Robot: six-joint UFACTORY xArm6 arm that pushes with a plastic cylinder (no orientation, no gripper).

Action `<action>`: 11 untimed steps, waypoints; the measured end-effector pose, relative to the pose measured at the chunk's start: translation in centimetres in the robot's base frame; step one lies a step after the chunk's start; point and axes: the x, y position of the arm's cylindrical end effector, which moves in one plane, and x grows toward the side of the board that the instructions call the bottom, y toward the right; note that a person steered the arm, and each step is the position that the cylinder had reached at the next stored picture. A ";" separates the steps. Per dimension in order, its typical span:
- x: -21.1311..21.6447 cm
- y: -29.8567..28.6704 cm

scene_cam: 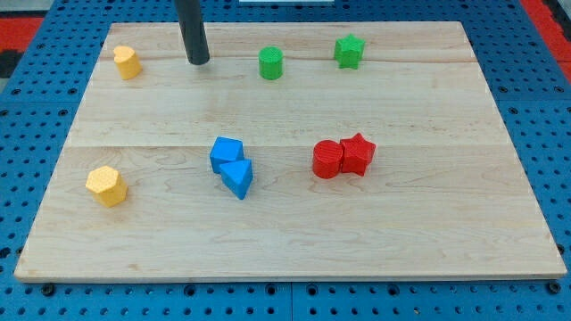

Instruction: Place the yellow heart close to the yellow hexagon

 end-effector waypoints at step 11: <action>14.4 -10.6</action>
